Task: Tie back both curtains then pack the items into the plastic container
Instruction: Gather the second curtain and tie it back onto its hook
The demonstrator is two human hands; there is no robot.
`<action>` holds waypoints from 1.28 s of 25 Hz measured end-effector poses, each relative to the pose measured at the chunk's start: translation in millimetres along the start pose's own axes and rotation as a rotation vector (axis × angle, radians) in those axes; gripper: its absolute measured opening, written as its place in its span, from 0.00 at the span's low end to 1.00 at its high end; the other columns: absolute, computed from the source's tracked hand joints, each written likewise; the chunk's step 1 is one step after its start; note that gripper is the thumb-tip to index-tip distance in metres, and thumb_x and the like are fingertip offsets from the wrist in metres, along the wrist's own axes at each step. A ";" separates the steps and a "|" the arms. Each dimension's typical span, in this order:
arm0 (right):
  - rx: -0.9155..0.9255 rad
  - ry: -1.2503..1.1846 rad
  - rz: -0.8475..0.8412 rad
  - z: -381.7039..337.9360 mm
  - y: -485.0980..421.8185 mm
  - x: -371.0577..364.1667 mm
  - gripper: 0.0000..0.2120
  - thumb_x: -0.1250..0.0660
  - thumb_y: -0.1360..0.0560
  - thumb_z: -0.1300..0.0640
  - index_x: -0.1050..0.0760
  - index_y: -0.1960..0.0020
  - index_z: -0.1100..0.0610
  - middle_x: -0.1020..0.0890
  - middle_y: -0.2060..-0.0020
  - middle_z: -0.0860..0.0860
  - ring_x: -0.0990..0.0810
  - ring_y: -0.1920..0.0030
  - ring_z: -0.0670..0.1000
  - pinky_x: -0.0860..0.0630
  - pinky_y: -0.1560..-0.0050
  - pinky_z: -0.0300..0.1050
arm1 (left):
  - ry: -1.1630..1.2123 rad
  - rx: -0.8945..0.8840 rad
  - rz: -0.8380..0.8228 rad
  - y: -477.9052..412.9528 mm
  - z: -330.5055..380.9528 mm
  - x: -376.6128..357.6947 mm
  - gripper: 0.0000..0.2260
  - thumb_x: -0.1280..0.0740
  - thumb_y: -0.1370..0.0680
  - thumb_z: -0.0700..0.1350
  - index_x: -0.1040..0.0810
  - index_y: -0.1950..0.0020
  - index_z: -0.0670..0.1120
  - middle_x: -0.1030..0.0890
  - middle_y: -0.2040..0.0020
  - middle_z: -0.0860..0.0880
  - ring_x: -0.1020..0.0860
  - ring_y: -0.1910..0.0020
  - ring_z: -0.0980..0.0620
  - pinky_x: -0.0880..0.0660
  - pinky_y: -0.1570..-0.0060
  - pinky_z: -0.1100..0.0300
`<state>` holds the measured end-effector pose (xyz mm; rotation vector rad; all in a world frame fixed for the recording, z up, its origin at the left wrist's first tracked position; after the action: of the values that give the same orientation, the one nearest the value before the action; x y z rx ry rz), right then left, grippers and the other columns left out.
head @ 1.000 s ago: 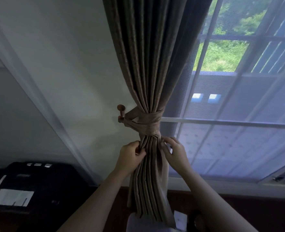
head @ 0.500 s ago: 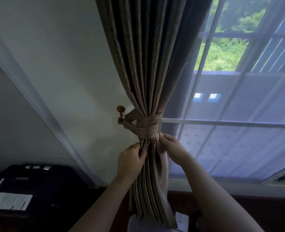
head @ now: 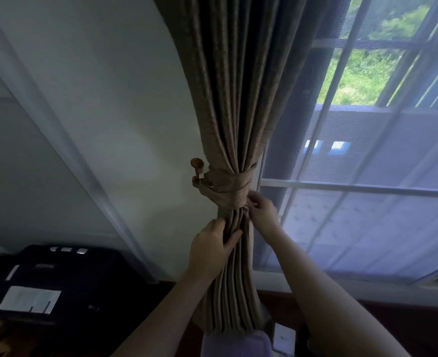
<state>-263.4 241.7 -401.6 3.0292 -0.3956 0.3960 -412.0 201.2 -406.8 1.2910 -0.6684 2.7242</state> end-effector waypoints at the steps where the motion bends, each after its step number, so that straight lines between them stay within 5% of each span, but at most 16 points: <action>1: 0.074 0.018 0.151 8.6 10.1 10.4 0.06 0.36 0.23 0.59 0.20 0.51 0.55 0.17 0.59 0.50 0.20 0.57 0.47 0.24 0.54 0.43 | 0.010 0.005 -0.012 4.9 -5.7 -1.9 0.12 0.32 0.25 0.49 0.23 0.51 0.41 0.20 0.59 0.44 0.21 0.63 0.47 0.30 0.64 0.61; 2: 0.146 0.026 0.229 15.3 21.6 18.8 0.04 0.35 0.24 0.60 0.21 0.53 0.55 0.17 0.59 0.51 0.19 0.59 0.47 0.23 0.56 0.44 | 0.014 0.021 -0.020 8.6 -12.3 -3.8 0.13 0.32 0.25 0.48 0.23 0.48 0.40 0.20 0.56 0.44 0.20 0.59 0.46 0.28 0.61 0.60; 5: 0.386 0.100 0.107 22.1 49.6 21.3 0.06 0.31 0.26 0.59 0.22 0.50 0.54 0.18 0.56 0.50 0.19 0.57 0.44 0.22 0.54 0.39 | 0.021 0.084 -0.062 6.0 -27.5 -7.4 0.13 0.33 0.24 0.45 0.24 0.42 0.40 0.19 0.50 0.41 0.20 0.53 0.42 0.23 0.53 0.52; 9: 0.337 0.309 0.104 17.2 42.8 14.4 0.11 0.30 0.27 0.55 0.21 0.46 0.56 0.18 0.57 0.47 0.20 0.58 0.41 0.23 0.56 0.37 | 0.012 0.097 -0.177 -8.6 -15.3 -16.2 0.17 0.35 0.23 0.46 0.28 0.37 0.41 0.20 0.49 0.41 0.21 0.51 0.42 0.24 0.51 0.52; 11: 0.416 0.482 0.098 14.3 38.2 16.0 0.04 0.32 0.26 0.57 0.20 0.54 0.57 0.19 0.67 0.51 0.24 0.68 0.46 0.31 0.66 0.41 | -0.134 0.123 -0.270 -14.3 -15.3 -22.4 0.13 0.39 0.21 0.44 0.27 0.40 0.39 0.20 0.49 0.39 0.22 0.50 0.39 0.27 0.51 0.51; 13: 0.583 0.616 0.157 13.5 41.1 26.4 0.07 0.36 0.28 0.56 0.22 0.62 0.58 0.22 0.73 0.53 0.25 0.74 0.52 0.37 0.71 0.38 | -0.274 0.128 -0.282 -19.8 -22.2 -20.8 0.07 0.41 0.21 0.38 0.25 0.48 0.38 0.19 0.51 0.38 0.21 0.53 0.39 0.28 0.55 0.52; 17: 0.757 0.713 0.254 18.7 63.0 36.0 0.06 0.38 0.33 0.55 0.27 0.57 0.54 0.23 0.71 0.52 0.25 0.73 0.53 0.32 0.75 0.42 | -0.383 0.138 -0.317 -26.8 -22.7 -23.5 0.08 0.42 0.23 0.33 0.25 0.49 0.37 0.19 0.51 0.38 0.20 0.53 0.40 0.28 0.56 0.53; 20: 0.595 0.615 0.141 23.0 56.9 26.4 0.08 0.34 0.32 0.60 0.26 0.53 0.61 0.22 0.64 0.56 0.23 0.68 0.58 0.25 0.71 0.48 | -0.227 0.107 -0.351 -26.8 -11.3 -31.6 0.09 0.41 0.23 0.36 0.25 0.46 0.36 0.19 0.50 0.36 0.21 0.51 0.37 0.29 0.54 0.51; 25: 0.240 0.716 -0.150 33.0 46.6 20.5 0.36 0.28 0.34 0.46 0.37 0.32 0.57 0.23 0.43 0.56 0.21 0.51 0.61 0.23 0.54 0.55 | 0.097 0.276 -0.400 -25.9 -37.4 -24.8 0.27 0.31 0.28 0.43 0.34 0.31 0.45 0.19 0.46 0.41 0.20 0.48 0.40 0.23 0.50 0.52; 32: 0.068 0.862 -0.106 61.3 27.5 1.6 0.25 0.32 0.31 0.45 0.31 0.41 0.59 0.22 0.47 0.58 0.21 0.50 0.65 0.23 0.54 0.56 | -0.018 0.333 -0.558 -27.7 -58.2 -49.6 0.20 0.31 0.32 0.52 0.24 0.43 0.45 0.18 0.49 0.40 0.20 0.51 0.39 0.22 0.53 0.53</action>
<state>-254.0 209.1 -459.6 2.5651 -0.1478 1.6069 -415.7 256.4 -466.4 1.3097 0.1493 2.4083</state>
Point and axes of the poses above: each hand's wrist, its own y-axis away from the middle knuckle, its own x-axis out of the back of the hand, z = x × y, the point moved 3 cm from there along -y, towards the middle knuckle
